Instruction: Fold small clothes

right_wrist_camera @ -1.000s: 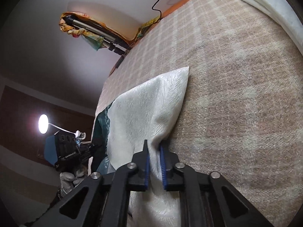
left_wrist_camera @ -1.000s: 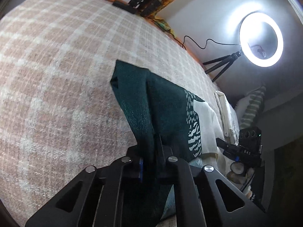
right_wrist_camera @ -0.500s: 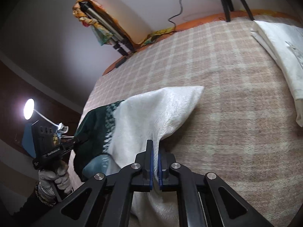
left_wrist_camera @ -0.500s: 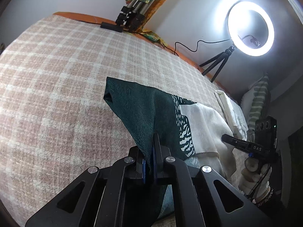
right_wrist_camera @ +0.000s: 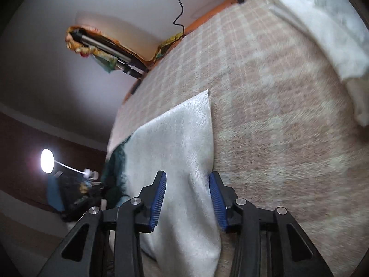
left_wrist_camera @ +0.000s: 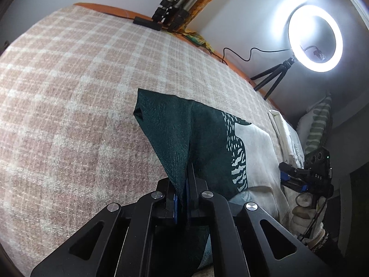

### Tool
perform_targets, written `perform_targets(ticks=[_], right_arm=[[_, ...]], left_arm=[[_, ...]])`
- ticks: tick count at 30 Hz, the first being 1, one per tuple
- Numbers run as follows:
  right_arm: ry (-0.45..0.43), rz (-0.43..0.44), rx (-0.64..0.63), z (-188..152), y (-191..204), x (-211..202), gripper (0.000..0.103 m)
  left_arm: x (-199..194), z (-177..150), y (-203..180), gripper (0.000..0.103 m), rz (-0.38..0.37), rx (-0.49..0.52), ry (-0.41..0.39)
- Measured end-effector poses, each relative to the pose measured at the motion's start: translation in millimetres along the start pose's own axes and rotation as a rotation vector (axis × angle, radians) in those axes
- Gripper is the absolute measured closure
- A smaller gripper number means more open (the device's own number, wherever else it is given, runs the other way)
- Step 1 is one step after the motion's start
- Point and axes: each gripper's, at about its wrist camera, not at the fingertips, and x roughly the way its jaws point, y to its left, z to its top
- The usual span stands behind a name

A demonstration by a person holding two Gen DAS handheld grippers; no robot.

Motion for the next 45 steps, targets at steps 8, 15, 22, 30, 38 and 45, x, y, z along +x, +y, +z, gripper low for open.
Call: perform_targets(ticks=[8,15,22,30,38,45], right_arm=[[0.051,-0.033,-0.056,-2.5,28.1,32.9,0.099],[-0.022,-0.145,-0.211,-8.7,76.1,15.0,0.101],[-0.099,-0.158,-0.302,-14.4,113.1,-17.4,0.101],[-0.163,-0.193,-0.299,-9.3,106.7,-64.3,0.101],[-0.252,-0.272,-0.296,4.9,83.2,-140.0,0.101],[-0.324,-0.362,-0.279,26.7,53.1,-196.0,0.101]], left_arm=[[1.4,-1.4,-7.4,0.100,0.024,0.026,-0.010],[-22.8,-2.3,-29.5,0.100,0.009,0.086,-0.072],[-36.4,-1.5,-53.9,0.100,-0.017,0.138,-0.109],[-24.4,8.9,-98.6,0.100,-0.058,0.208,-0.119],[8.4,18.8,-168.3,0.100,-0.128,0.308,-0.118],[46.3,25.9,-229.9,0.100,-0.184,0.381,-0.117]])
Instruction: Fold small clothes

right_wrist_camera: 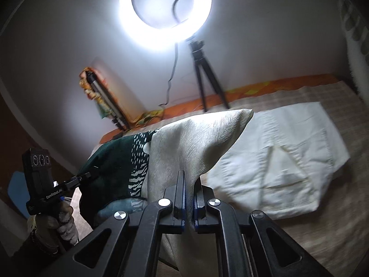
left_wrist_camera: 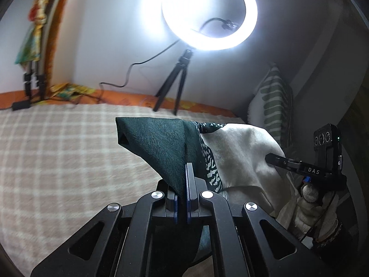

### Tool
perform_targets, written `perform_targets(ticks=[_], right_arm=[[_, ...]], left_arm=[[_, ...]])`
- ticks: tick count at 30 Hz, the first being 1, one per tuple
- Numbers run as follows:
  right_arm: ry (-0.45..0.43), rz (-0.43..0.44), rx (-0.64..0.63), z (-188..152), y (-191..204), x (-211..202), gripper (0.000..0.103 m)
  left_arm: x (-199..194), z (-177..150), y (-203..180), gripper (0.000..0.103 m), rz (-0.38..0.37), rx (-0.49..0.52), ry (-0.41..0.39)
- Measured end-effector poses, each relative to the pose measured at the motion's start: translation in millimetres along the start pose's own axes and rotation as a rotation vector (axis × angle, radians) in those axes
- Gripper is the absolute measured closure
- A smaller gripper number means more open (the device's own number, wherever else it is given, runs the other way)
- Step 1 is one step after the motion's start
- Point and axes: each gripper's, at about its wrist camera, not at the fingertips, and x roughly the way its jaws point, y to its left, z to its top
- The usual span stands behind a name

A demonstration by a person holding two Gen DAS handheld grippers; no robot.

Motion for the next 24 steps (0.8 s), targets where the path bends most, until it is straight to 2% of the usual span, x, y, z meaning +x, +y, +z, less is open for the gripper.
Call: perform_targets(ticks=[9,15,24], right_arm=[[-0.039,-0.151,-0.030,44.6,-63.1,-20.9,0.101],[-0.041,-0.215,-0.016,67.9,-101.9,-12.9,0.101],[-0.023,-0.240,0.009,77.8,-141.4,1.4,0.101]], left_arm=[[66.1,26.2,-47.9,0.100,-0.047,0.043,-0.005],[106.8,30.6,-72.1,0.100,-0.051,0.062,-0.006],[150.5,30.3,-90.7,0.100,-0.031,0.095,0.019]])
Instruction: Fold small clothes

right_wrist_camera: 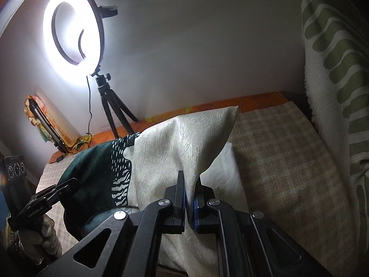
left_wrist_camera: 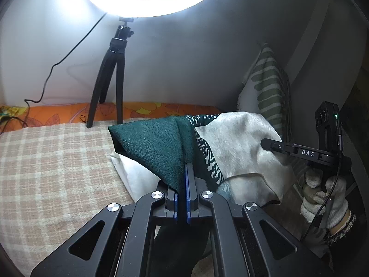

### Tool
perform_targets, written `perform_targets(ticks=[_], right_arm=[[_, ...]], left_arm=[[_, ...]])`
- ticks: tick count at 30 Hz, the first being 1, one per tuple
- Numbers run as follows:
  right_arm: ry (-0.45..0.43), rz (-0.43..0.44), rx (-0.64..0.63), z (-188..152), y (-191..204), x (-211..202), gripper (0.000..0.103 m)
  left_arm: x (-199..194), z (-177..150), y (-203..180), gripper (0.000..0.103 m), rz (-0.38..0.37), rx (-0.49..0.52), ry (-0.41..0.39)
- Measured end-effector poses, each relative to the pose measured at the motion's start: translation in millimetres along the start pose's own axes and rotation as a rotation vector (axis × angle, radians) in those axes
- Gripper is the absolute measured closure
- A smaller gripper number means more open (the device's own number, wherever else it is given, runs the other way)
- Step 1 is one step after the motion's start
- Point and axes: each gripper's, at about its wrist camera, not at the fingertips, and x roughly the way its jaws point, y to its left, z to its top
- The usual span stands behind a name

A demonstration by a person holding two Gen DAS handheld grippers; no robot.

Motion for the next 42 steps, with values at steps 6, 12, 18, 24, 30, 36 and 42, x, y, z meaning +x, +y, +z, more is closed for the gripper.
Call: perform_targets(ticks=[6,12,18,24,30,36,42], right_arm=[[0.026,-0.014,-0.005,1.0,-11.1,18.1,0.101],[0.068,-0.069,-0.005,-1.6,-22.9,34.4,0.099],[0.063,-0.208,-0.003,-2.3,-34.3,33.3,0.065],[0.032,-0.218,-0.012,-4.0,-28.5,16.8,0.062],[-0.017,-0.240,-0.041,-9.5,-12.9,1.0,0.039],[-0.065,-0.266,-0.027,-16.7,2.6,-25.2,0.028],[-0.105,-0.297,-0.038,-27.3,25.7,-53.7,0.020]], left_arm=[[16.1,-2.1,1.2,0.100,0.021,0.006,0.025],[23.5,-1.6,-1.7,0.079,0.060,0.050,0.060],[14.7,1.3,-7.1,0.041,0.128,0.082,0.031],[8.4,-0.3,-6.0,0.039,0.142,0.079,0.040],[-5.0,-4.7,-13.6,0.032,0.158,0.093,0.035],[-30.6,-7.3,-22.1,0.029,0.171,0.094,0.010],[-67.0,-12.7,-31.2,0.028,0.177,0.109,-0.027]])
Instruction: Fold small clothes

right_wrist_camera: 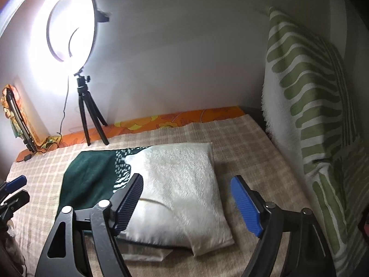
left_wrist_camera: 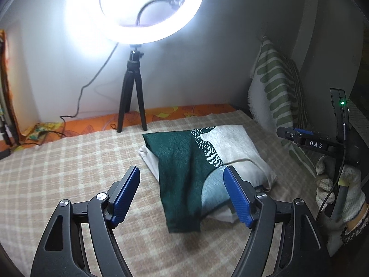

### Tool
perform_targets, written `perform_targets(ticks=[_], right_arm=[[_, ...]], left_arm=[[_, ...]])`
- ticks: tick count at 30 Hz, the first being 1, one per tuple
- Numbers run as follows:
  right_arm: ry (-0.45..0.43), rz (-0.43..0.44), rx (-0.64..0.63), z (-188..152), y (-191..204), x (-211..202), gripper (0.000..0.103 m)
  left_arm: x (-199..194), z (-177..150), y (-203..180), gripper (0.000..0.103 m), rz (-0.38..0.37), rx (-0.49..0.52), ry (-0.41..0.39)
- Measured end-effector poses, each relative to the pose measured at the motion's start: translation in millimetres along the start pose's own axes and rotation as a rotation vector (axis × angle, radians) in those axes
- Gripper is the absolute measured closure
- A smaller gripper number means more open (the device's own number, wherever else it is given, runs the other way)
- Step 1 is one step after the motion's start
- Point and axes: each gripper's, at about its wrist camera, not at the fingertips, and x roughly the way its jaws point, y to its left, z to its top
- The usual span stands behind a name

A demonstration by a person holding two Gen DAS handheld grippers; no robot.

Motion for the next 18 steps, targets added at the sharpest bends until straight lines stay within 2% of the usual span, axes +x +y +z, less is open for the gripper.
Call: perform_targets(ticks=[3,6,15,18], right_arm=[[-0.021,-0.010,-0.008,-5.8,12.3,-21.5,0.018],[-0.048,-0.017,-0.009,-13.4,23.6,-42.5,0.010],[-0.123,-0.030,-0.003,-45.1,62.1,-97.8,0.002],[-0.135,-0.034,-0.015,-56.9,75.7,-109.0,0.001]], left_arm=[[-19.4,-5.1,-3.0,0.026,0.007,0.020,-0.019],[-37.8,-11.0,-5.7,0.026,0.012,0.036,-0.034],[-95.9,-36.1,-10.2,0.025,0.022,0.060,-0.084],[-111.5,-48.5,-10.1,0.021,0.018,0.067,-0.090]])
